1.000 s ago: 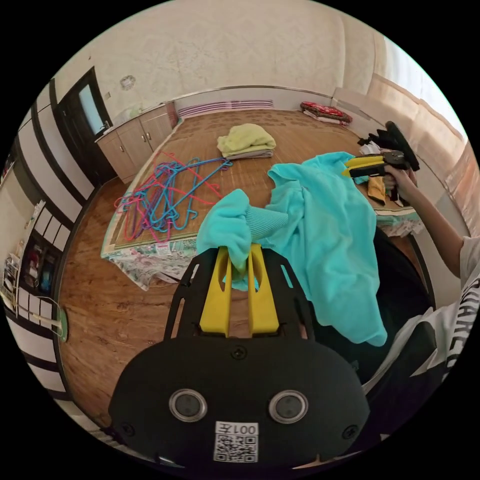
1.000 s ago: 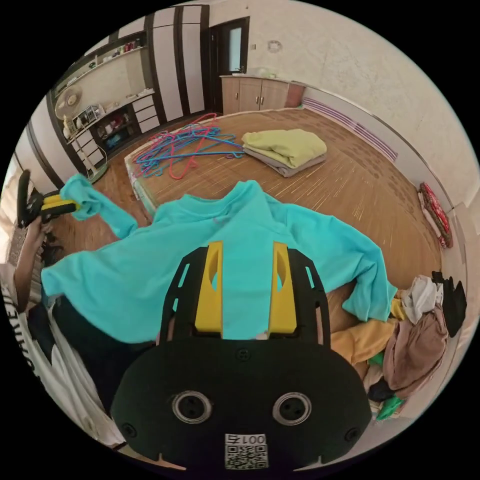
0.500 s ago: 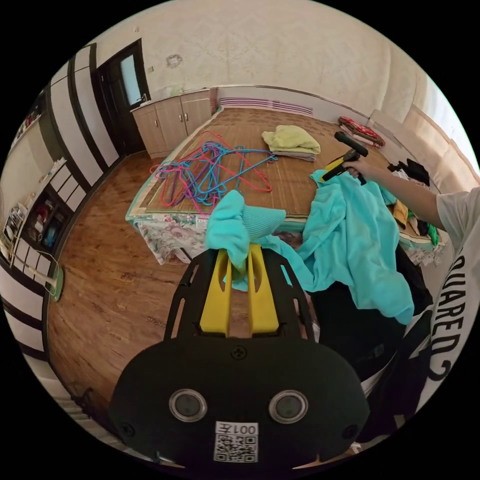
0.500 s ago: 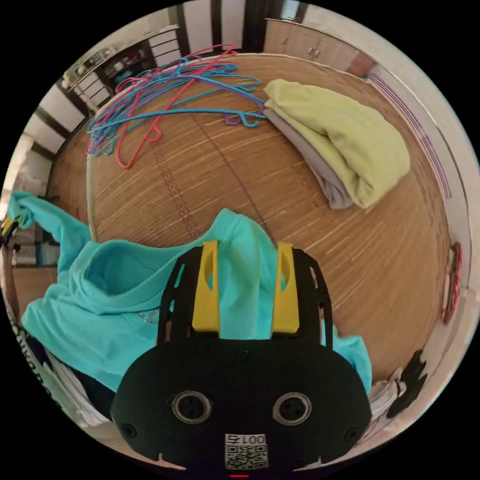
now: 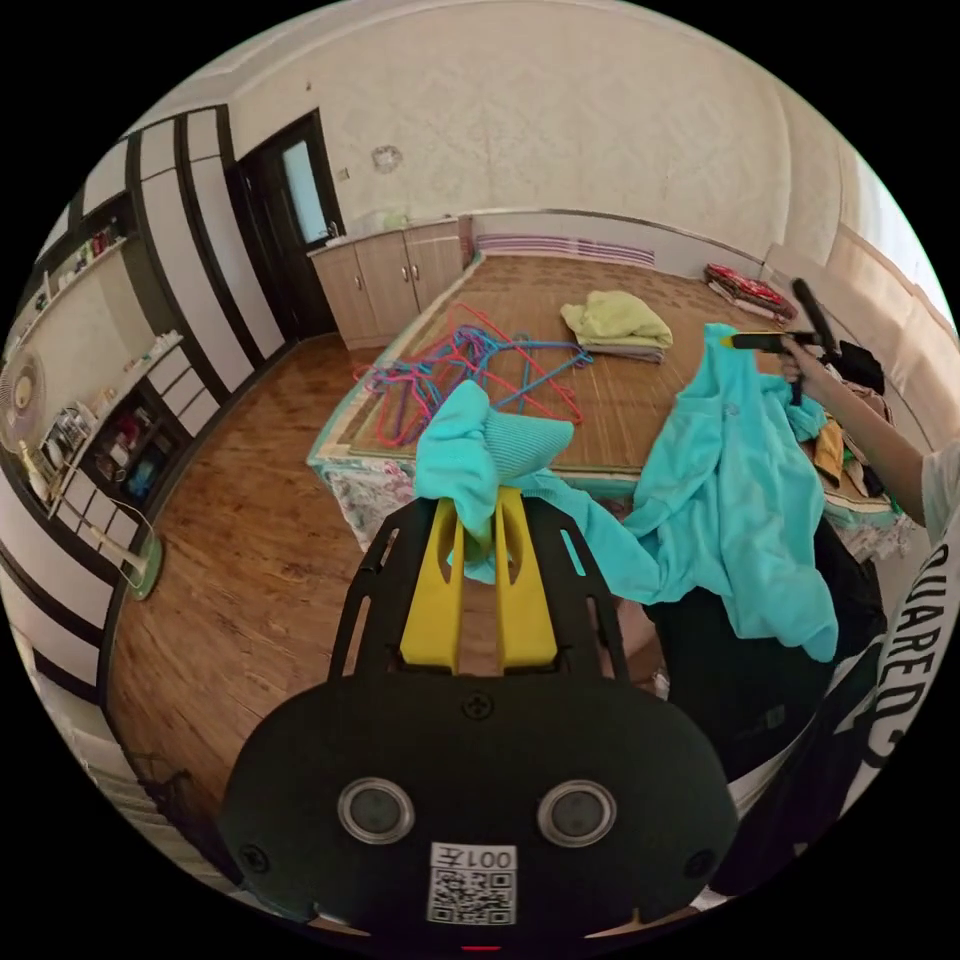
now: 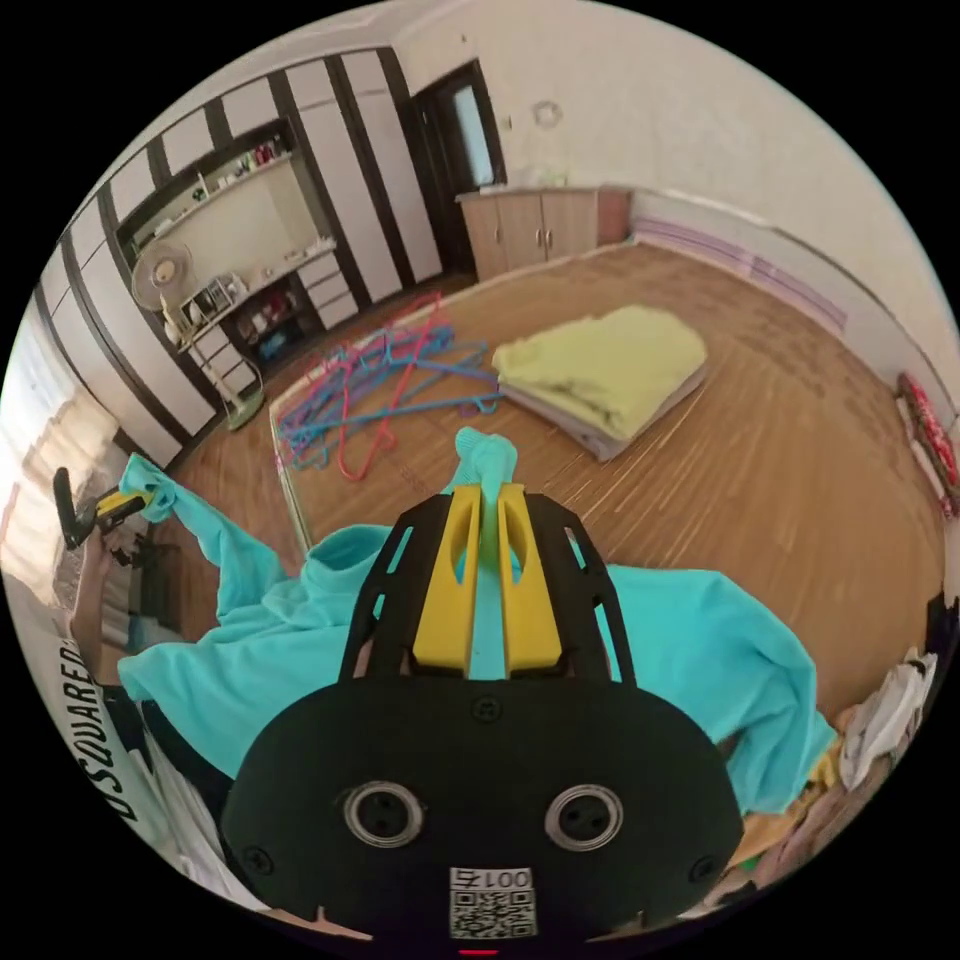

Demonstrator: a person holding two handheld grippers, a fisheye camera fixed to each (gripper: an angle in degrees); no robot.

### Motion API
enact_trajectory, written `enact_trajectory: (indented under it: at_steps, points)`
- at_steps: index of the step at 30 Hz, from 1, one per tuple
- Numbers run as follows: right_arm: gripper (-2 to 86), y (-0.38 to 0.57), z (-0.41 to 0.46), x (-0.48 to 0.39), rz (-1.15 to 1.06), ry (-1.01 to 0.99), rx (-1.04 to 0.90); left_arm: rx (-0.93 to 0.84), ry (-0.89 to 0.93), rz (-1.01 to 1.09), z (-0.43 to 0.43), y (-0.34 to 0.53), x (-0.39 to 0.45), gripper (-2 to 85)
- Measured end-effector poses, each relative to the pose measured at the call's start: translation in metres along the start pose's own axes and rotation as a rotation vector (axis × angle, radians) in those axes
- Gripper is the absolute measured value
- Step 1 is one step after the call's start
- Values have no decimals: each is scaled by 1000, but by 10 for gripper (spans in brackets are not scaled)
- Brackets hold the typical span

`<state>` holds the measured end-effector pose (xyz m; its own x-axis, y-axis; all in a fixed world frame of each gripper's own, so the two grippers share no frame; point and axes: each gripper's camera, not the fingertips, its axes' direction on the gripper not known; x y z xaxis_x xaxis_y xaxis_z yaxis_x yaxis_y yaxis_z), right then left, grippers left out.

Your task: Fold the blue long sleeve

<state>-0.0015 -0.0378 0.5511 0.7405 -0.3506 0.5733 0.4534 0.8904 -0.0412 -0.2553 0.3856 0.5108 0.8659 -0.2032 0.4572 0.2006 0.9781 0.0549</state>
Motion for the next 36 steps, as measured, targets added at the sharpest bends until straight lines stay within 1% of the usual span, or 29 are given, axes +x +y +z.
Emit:
enact_trajectory:
  at_steps: [1, 2, 4, 5, 7, 10, 13, 16, 19, 24, 29, 32, 36]
  points:
    - [24, 13, -39, -12, -19, 46, 68, 23, -32, 1, -13, -1, -3, 44]
    - [23, 19, -58, -19, -29, 72, 101, 32, -44, -1, -20, -3, -4, 44]
    - [23, 49, -135, -49, -74, 165, 239, 82, -82, -6, -50, -9, -7, 43]
    - [23, 58, -153, -57, -91, 187, 273, 104, -91, -2, -59, -11, -7, 43]
    - [22, 90, -220, -92, -149, 292, 391, 208, -143, 43, -97, -19, -1, 42]
    - [21, 128, -287, -135, -202, 422, 515, 294, -257, 114, -142, -33, 12, 42]
    - [20, 163, -346, -176, -214, 540, 636, 364, -332, 155, -189, -48, 26, 41]
    - [20, 193, -396, -214, -247, 625, 728, 431, -365, 179, -236, -60, 38, 41]
    - [20, 216, -435, -247, -272, 703, 778, 499, -356, 169, -281, -70, 41, 40]
    - [19, 240, -476, -285, -300, 811, 814, 577, -331, 101, -341, -80, 30, 40]
    - [19, 236, -488, -284, -301, 821, 761, 639, -236, 36, -374, -91, 9, 40]
    - [18, 225, -475, -262, -283, 741, 688, 608, -166, 3, -368, -102, -6, 40]
    - [18, 211, -430, -219, -224, 635, 605, 475, -127, 19, -318, -119, -10, 40]
